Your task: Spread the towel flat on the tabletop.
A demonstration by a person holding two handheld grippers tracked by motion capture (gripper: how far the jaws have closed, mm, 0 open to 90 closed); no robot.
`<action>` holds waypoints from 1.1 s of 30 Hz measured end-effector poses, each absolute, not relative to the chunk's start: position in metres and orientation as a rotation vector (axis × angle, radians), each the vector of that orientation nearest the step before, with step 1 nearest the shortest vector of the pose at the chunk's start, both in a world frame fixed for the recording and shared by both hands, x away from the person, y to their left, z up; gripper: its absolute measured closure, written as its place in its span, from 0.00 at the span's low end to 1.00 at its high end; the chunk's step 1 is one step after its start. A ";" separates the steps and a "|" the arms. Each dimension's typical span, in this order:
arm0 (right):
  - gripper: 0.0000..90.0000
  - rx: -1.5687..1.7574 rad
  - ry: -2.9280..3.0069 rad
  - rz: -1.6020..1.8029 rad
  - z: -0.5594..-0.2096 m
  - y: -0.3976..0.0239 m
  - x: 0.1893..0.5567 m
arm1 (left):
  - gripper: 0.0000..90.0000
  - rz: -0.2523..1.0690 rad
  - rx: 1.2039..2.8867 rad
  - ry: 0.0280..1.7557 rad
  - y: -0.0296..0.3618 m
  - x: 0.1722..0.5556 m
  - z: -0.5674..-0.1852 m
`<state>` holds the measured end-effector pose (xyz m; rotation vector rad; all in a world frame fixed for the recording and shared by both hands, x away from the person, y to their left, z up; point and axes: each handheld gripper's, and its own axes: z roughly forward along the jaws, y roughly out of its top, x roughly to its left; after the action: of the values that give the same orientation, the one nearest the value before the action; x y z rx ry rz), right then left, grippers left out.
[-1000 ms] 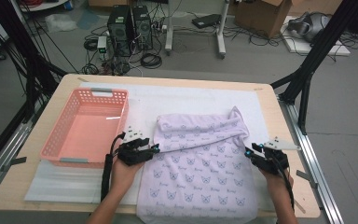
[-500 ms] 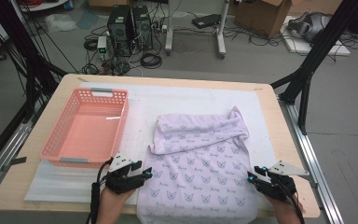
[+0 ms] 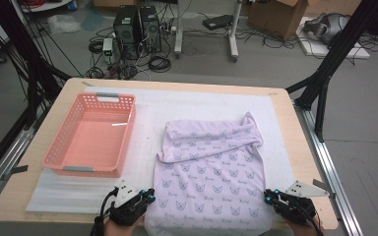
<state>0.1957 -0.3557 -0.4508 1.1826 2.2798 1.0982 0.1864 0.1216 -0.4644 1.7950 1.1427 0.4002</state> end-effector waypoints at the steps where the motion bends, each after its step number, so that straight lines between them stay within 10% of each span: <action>1: 0.97 1.172 2.278 1.082 -0.450 -0.354 0.195 | 0.98 0.392 1.783 1.155 0.122 0.185 -0.465; 14: 0.95 1.245 2.322 1.122 -0.445 -0.372 0.170 | 0.97 0.369 1.777 1.143 0.134 0.146 -0.462; 17: 0.76 1.265 2.262 1.162 -0.445 -0.371 0.174 | 0.80 0.401 1.716 1.149 0.134 0.159 -0.458; 24: 0.76 1.270 2.221 1.084 -0.451 -0.360 0.185 | 0.61 0.328 1.760 1.108 0.120 0.180 -0.466; 28: 0.97 1.270 2.238 1.116 -0.452 -0.362 0.185 | 0.96 0.361 1.808 1.064 0.119 0.177 -0.467; 33: 0.98 1.255 2.274 1.117 -0.449 -0.368 0.179 | 0.98 0.333 1.823 1.085 0.126 0.157 -0.464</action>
<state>0.1789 -0.3676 -0.4490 1.2550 2.2739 1.1166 0.1571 0.1263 -0.4640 1.8225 1.0846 0.3329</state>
